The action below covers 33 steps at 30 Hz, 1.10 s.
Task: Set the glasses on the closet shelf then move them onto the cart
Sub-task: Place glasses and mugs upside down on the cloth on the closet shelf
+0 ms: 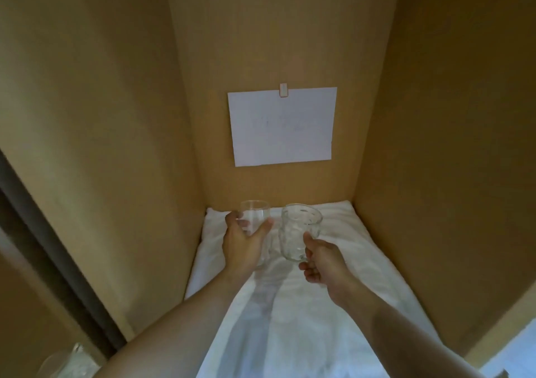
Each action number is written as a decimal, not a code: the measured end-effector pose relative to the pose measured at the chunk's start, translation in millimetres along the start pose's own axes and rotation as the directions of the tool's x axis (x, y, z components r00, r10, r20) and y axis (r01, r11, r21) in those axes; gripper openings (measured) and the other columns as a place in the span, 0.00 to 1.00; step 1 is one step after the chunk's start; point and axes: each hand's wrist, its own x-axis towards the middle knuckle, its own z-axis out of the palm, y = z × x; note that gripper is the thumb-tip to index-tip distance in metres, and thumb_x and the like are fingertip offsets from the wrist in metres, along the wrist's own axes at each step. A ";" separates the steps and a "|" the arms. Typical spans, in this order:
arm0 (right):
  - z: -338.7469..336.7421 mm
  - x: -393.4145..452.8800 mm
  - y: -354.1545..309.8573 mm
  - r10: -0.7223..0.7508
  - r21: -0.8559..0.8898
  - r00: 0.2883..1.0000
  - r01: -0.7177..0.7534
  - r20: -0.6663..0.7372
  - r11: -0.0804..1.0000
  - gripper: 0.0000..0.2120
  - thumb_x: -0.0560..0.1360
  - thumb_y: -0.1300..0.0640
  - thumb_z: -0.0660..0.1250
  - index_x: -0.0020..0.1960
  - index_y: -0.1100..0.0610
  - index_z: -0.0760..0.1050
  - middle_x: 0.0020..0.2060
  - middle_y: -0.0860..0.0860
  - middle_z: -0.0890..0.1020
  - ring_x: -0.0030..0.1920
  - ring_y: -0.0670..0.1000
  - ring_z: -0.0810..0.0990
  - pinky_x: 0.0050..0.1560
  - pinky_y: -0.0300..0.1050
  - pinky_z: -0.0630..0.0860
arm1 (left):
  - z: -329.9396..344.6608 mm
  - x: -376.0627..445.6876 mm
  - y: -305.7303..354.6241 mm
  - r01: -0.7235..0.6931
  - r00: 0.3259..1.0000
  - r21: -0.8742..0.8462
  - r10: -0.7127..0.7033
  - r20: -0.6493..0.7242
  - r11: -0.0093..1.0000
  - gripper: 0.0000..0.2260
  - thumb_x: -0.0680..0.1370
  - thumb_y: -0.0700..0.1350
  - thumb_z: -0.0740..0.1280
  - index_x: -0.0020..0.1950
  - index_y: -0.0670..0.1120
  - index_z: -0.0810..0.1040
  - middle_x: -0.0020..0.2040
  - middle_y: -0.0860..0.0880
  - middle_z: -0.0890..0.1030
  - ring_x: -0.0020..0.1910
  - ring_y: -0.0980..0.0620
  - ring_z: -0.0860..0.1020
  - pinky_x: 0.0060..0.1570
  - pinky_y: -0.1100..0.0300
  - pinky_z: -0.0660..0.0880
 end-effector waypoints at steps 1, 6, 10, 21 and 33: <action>-0.3 10.6 -0.3 0.006 0.002 1.000 -0.006 0.015 1.000 0.17 0.81 0.45 0.66 0.41 0.56 0.72 0.37 0.55 0.76 0.34 0.53 0.76 0.34 0.43 0.70 | 4.4 3.9 -1.1 0.006 1.000 0.002 -0.006 -0.012 1.000 0.34 0.69 0.61 0.78 0.66 0.51 0.66 0.57 0.51 0.78 0.56 0.48 0.79 0.58 0.52 0.75; 0.3 49.9 1.5 0.034 -0.022 0.995 -0.032 0.096 0.999 0.17 0.81 0.46 0.66 0.39 0.56 0.73 0.34 0.55 0.78 0.33 0.52 0.77 0.35 0.45 0.73 | 20.2 19.1 -8.6 0.036 0.999 0.041 -0.034 -0.037 0.999 0.29 0.71 0.54 0.79 0.59 0.51 0.63 0.54 0.54 0.75 0.55 0.48 0.77 0.58 0.51 0.75; 1.3 71.1 3.9 0.058 -0.050 0.984 -0.051 0.166 0.997 0.17 0.81 0.46 0.66 0.41 0.58 0.74 0.37 0.57 0.81 0.35 0.52 0.78 0.39 0.46 0.76 | 27.0 25.6 -21.1 0.074 0.996 0.025 -0.073 -0.044 0.997 0.27 0.71 0.51 0.80 0.59 0.51 0.66 0.56 0.53 0.76 0.58 0.49 0.76 0.61 0.49 0.74; 14.1 101.5 23.6 0.130 -0.059 0.958 -0.119 0.254 0.991 0.14 0.81 0.50 0.67 0.44 0.59 0.76 0.39 0.57 0.79 0.41 0.54 0.78 0.41 0.45 0.78 | 24.8 29.2 -50.7 0.119 0.991 -0.016 -0.120 -0.059 0.993 0.30 0.71 0.50 0.80 0.66 0.53 0.65 0.67 0.54 0.73 0.69 0.54 0.72 0.64 0.56 0.72; 5.3 116.0 42.9 0.065 -0.159 0.976 -0.032 0.209 0.987 0.18 0.79 0.40 0.66 0.54 0.56 0.76 0.44 0.57 0.86 0.42 0.54 0.84 0.41 0.48 0.80 | 15.5 45.7 -83.0 0.146 0.989 0.040 -0.146 0.009 0.989 0.39 0.69 0.49 0.82 0.71 0.50 0.62 0.67 0.52 0.73 0.66 0.52 0.72 0.64 0.55 0.72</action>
